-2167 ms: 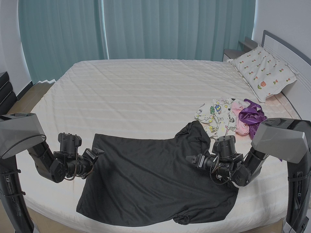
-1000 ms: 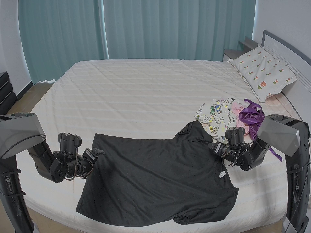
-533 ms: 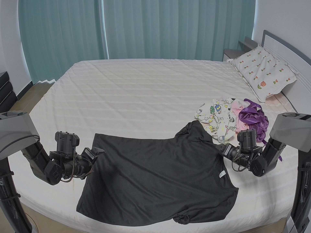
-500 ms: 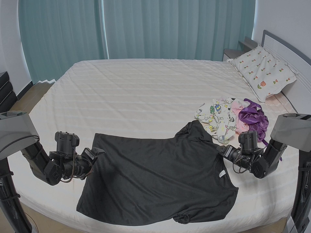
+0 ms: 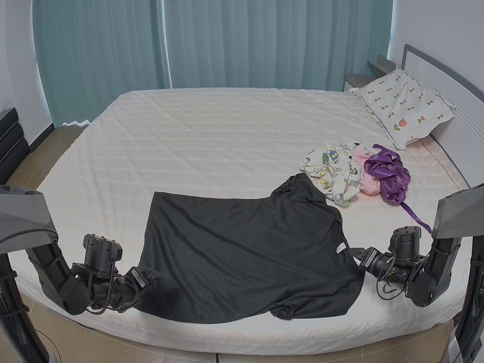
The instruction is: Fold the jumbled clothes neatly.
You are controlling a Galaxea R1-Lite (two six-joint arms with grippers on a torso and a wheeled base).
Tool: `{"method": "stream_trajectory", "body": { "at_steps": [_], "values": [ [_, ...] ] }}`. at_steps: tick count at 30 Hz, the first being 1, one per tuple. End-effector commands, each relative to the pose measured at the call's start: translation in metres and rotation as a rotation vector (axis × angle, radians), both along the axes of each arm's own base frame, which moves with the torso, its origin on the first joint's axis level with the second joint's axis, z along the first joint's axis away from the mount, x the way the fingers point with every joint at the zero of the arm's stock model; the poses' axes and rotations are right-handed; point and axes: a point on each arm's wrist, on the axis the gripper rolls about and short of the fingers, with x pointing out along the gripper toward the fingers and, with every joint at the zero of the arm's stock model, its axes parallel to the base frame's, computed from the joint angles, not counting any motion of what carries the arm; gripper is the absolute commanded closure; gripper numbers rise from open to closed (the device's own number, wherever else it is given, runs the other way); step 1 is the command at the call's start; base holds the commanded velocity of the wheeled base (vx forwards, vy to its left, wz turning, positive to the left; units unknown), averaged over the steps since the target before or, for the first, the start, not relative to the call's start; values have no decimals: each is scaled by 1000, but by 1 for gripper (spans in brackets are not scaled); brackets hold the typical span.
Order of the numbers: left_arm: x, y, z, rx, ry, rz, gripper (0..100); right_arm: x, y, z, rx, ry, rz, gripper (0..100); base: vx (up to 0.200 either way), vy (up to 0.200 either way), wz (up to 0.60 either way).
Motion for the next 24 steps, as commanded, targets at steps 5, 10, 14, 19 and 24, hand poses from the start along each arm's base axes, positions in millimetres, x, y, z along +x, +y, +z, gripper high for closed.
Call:
{"method": "stream_trajectory", "body": {
  "at_steps": [5, 10, 14, 19, 24],
  "values": [
    [-11, 6, -7, 53, 40, -25, 0, -8, 3, -5, 8, 38, 7, 0, 0, 0, 0],
    [-7, 8, -22, 86, 81, -28, 0, -11, 10, -7, 6, 44, 34, 0, 0, 0, 0],
    [-6, 7, -25, 110, 88, -18, 0, -10, 12, -7, 6, 42, 39, 0, 0, 0, 0],
    [-5, 6, -26, 118, 90, -20, 0, -13, 12, -13, -1, 71, 43, 0, 0, 0, 0],
    [-2, 6, -30, 157, 86, -31, 0, -16, 12, -18, 0, 96, 56, 0, 0, 0, 0]
  ]
}}
